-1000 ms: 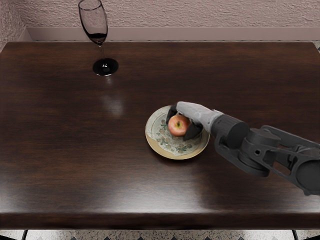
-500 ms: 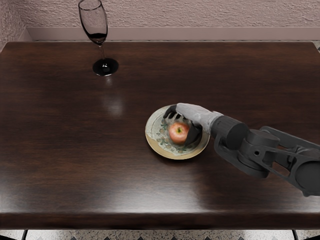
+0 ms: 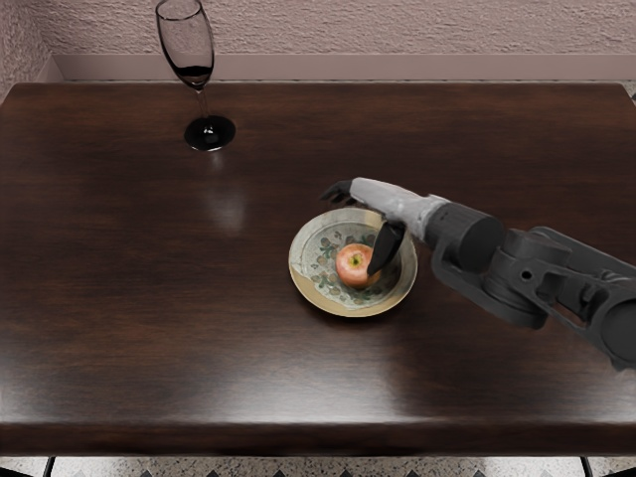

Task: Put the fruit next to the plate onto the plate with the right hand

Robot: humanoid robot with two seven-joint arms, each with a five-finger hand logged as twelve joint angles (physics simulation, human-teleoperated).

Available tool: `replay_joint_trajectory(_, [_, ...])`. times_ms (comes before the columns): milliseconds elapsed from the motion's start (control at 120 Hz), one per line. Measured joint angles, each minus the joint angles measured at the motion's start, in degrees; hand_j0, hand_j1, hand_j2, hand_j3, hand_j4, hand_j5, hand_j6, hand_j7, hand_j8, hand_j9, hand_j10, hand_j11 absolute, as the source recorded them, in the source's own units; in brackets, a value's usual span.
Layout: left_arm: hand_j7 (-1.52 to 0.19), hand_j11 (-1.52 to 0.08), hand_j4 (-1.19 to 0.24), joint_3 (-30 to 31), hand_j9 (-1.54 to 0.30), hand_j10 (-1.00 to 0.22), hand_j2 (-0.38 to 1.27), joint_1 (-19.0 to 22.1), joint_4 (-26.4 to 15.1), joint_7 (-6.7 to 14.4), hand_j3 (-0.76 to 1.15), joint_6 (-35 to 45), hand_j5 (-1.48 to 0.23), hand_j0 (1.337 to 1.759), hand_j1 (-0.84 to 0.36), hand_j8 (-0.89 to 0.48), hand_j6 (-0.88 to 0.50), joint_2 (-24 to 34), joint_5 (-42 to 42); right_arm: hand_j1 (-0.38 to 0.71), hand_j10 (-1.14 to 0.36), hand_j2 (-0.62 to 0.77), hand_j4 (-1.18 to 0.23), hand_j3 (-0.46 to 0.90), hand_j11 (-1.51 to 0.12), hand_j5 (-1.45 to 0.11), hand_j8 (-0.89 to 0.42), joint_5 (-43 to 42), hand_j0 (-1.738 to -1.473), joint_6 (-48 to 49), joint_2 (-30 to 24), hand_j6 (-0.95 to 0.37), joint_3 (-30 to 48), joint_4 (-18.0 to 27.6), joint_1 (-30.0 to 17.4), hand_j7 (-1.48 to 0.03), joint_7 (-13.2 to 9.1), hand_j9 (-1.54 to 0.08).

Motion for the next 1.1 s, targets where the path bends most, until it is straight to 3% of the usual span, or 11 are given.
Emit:
replay_joint_trajectory(158, [0.00, 0.00, 0.00, 0.00, 0.00, 0.00, 0.00, 0.00, 0.00, 0.00, 0.00, 0.00, 0.00, 1.658, 0.35, 0.00, 0.00, 0.00, 0.00, -0.10, -0.21, -0.03, -0.21, 0.00, -0.28, -0.28, -0.21, 4.71, -1.658, 3.69, -0.11, -0.21, 4.44, -0.19, 0.18, -0.28, 0.00, -0.28])
replay_joint_trajectory(292, [0.00, 0.00, 0.00, 0.00, 0.00, 0.00, 0.00, 0.07, 0.00, 0.00, 0.00, 0.00, 0.00, 1.658, 0.35, 0.00, 0.00, 0.00, 0.00, -0.21, -0.12, -0.02, -0.12, 0.00, -0.15, -0.15, -0.12, 12.83, -1.658, 9.85, -1.69, -0.12, 9.81, -0.87, 0.19, -0.15, 0.00, -0.15])
replay_joint_trajectory(492, [0.00, 0.00, 0.00, 0.00, 0.00, 0.00, 0.00, 0.01, 0.00, 0.00, 0.00, 0.00, 0.00, 1.658, 0.35, 0.00, 0.00, 0.00, 0.01, -0.30, -0.04, -0.01, -0.04, 0.00, -0.06, -0.06, -0.04, 34.37, -1.658, 23.92, -8.82, -0.04, 18.87, -3.42, 0.23, -0.06, 0.00, -0.06])
replay_joint_trajectory(708, [0.00, 0.00, 0.00, 0.00, 0.00, 0.00, 0.00, 0.04, 0.00, 0.00, 0.00, 0.00, 0.00, 1.658, 0.35, 0.00, 0.00, 0.00, 0.00, -0.33, -0.02, 0.00, -0.02, 0.00, -0.02, -0.02, -0.02, 50.30, -1.658, 27.77, -17.11, -0.02, 22.53, -4.68, 0.23, -0.02, 0.00, -0.02])
replay_joint_trajectory(925, [0.00, 0.00, 0.00, -0.01, 0.00, 0.00, 0.00, 0.00, 0.00, 0.00, 0.00, 0.00, 0.00, 1.658, 0.35, 0.00, 0.00, 0.00, 0.00, -0.34, -0.01, 0.00, -0.01, 0.00, -0.01, -0.01, -0.01, 59.93, -1.658, 28.26, -24.07, -0.01, 23.80, -5.92, 0.23, -0.01, 0.00, -0.01])
replay_joint_trajectory(1100, [0.00, 0.00, 0.00, -0.03, 0.00, 0.00, 0.00, -0.06, -0.20, 0.00, 0.00, 0.00, 0.00, 1.658, 0.35, 0.00, 0.00, 0.00, 0.01, -0.35, 0.00, 0.00, 0.00, 0.00, 0.00, 0.00, 0.00, 62.24, -1.658, 28.32, -25.93, 0.00, 23.88, -6.80, 0.20, 0.00, 0.00, 0.00])
